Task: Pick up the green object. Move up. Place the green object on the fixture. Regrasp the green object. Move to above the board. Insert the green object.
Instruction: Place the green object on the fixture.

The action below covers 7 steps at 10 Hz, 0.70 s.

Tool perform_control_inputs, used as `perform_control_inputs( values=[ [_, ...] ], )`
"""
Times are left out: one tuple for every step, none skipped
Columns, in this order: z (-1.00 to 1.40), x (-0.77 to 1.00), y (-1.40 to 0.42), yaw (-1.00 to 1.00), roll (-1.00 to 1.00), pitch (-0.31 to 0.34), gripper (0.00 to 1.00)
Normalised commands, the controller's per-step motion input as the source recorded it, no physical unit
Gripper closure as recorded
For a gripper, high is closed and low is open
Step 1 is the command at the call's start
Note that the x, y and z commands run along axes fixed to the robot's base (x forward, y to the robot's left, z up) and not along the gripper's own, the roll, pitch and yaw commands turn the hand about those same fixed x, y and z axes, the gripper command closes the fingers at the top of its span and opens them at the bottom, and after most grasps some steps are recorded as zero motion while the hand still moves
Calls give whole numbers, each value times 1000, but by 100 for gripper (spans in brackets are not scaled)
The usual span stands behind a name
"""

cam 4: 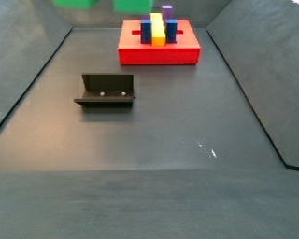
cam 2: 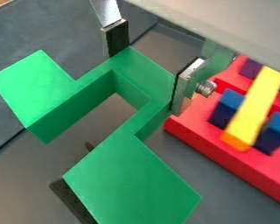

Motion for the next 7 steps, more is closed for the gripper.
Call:
perform_control_inputs(
  values=[
    [0,34,0,0,0,0,100],
    [-254,806,377,0,-369,443,100],
    [-346,817,209,0,-643,354,100],
    [-300,831,154,0,-706,277,100],
    [-269,851,103,0,-757,206,100],
    [-260,854,97,0,-771,189,100],
    [-271,831,120,0,-754,211,100]
  ],
)
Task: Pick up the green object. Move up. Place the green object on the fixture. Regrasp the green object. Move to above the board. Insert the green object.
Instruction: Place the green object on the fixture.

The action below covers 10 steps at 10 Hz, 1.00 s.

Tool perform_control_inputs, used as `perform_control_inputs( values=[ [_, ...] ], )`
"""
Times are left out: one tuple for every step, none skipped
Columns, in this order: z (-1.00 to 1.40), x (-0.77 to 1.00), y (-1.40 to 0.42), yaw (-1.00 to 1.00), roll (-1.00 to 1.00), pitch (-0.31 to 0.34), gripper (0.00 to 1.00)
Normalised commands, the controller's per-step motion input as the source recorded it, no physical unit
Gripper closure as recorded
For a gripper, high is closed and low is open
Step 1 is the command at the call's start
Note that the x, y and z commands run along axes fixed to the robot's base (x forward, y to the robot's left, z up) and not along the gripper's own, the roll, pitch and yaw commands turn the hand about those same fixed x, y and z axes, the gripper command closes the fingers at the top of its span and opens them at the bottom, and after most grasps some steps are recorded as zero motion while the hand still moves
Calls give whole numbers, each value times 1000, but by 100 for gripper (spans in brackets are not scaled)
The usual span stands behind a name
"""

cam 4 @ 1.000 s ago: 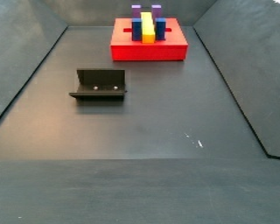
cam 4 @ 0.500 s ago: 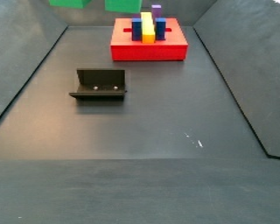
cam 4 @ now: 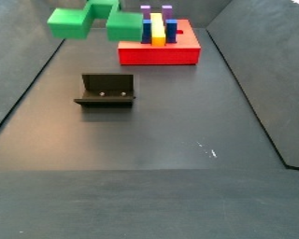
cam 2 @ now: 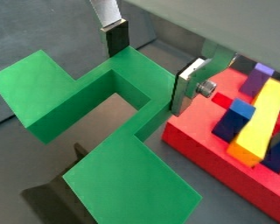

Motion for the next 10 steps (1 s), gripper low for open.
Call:
perform_control_inputs(
  values=[
    [-254,780,146,0,-757,283,100],
    [-40,706,29,-71,-971,246,100],
    [-26,703,20,-63,-983,254,100],
    [-29,700,43,-34,-971,277,100],
    [-63,640,180,0,-937,366,100],
    [-57,554,277,0,-940,486,100],
    [-69,534,320,0,-923,537,100],
    [-66,371,443,0,-791,763,100],
    [-94,351,457,0,-749,771,100],
    [-280,523,391,0,-589,686,100]
  ],
)
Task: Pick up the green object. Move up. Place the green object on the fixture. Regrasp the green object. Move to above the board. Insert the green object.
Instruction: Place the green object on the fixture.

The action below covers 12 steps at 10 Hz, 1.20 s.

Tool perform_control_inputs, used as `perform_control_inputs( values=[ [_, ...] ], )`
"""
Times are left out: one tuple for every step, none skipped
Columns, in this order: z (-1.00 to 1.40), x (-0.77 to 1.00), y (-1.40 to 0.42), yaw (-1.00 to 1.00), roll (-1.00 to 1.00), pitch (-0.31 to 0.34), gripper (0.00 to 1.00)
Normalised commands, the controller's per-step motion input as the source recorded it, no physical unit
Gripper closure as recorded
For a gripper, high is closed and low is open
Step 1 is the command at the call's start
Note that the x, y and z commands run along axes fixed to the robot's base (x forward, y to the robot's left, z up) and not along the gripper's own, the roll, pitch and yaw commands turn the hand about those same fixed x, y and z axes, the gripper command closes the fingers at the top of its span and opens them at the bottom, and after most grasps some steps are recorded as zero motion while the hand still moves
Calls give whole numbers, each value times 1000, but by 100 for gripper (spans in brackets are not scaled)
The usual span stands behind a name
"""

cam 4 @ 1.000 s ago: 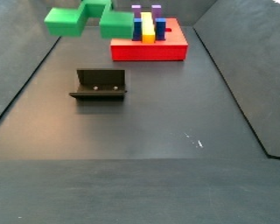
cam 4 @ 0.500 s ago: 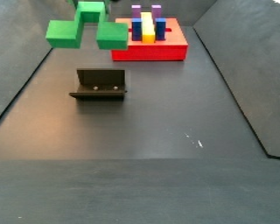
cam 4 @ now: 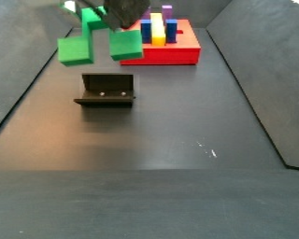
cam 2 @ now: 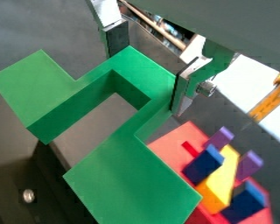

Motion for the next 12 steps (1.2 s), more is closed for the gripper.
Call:
perform_control_inputs(
  values=[
    [-494,689,349,0,-460,489,100],
    [-14,0,11,0,0,9,100],
    [0,0,34,9,0,0,100],
    [-317,331,103,9,-251,-303,100],
    [-411,454,137,0,-383,-454,100],
    [-357,374,189,-31,-526,-569,100],
    [-231,114,111,-71,-574,-714,100],
    [-57,-20,120,0,-340,-409,100],
    [-246,0,37,0,-114,-260,100],
    [-271,0,0,0,126,-43,100],
    [-349,0,0,0,340,0,100],
    [-434,0,0,0,511,86,100]
  ],
)
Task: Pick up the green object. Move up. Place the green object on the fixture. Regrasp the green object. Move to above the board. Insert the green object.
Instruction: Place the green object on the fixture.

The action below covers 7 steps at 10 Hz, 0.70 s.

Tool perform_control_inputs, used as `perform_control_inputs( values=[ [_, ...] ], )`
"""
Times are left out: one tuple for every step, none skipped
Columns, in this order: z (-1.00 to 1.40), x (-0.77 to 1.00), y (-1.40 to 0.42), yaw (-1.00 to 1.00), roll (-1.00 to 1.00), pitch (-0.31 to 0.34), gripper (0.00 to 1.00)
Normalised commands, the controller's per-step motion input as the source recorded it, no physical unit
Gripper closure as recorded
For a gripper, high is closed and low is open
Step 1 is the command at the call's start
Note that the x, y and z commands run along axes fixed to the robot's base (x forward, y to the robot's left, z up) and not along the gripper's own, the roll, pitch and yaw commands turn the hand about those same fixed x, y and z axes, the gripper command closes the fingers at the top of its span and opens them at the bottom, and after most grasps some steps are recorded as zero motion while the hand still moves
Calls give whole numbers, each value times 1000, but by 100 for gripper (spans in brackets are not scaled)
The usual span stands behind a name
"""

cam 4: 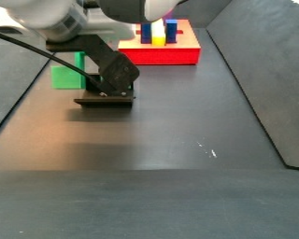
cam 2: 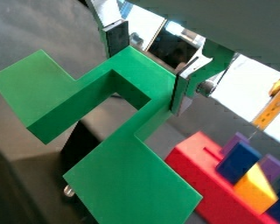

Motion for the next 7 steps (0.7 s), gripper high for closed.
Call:
perform_control_inputs(
  values=[
    [-340,0,0,0,543,146,100],
    [-311,0,0,0,586,269,100],
    [-360,-74,0,0,500,231,100],
    [-246,-51,0,0,203,109,100],
    [-240,-97,0,0,77,6,100],
    [-34,0,0,0,-6,0,100],
    [-77,0,0,0,-77,0,100]
  ],
)
